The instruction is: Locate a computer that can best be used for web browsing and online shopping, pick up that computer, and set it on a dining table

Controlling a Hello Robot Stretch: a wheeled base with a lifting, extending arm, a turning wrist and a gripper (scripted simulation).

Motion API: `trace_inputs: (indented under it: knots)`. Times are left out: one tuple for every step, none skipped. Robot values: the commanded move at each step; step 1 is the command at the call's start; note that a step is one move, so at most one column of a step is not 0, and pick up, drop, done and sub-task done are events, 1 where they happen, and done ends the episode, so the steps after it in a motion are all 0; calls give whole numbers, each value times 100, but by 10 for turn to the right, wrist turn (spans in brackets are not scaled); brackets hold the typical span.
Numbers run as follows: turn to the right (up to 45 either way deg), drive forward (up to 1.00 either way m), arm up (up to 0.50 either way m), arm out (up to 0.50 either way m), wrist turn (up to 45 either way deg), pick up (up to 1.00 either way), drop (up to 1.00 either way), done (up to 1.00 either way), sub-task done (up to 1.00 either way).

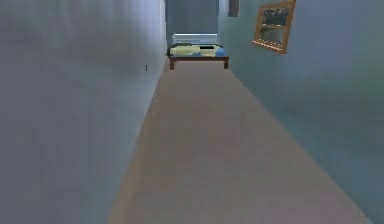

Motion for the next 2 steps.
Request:
trace_inputs:
  knots:
    - [0,100,0,0,0,0,0,0,0]
    - [0,100,0,0,0,0,0,0,0]
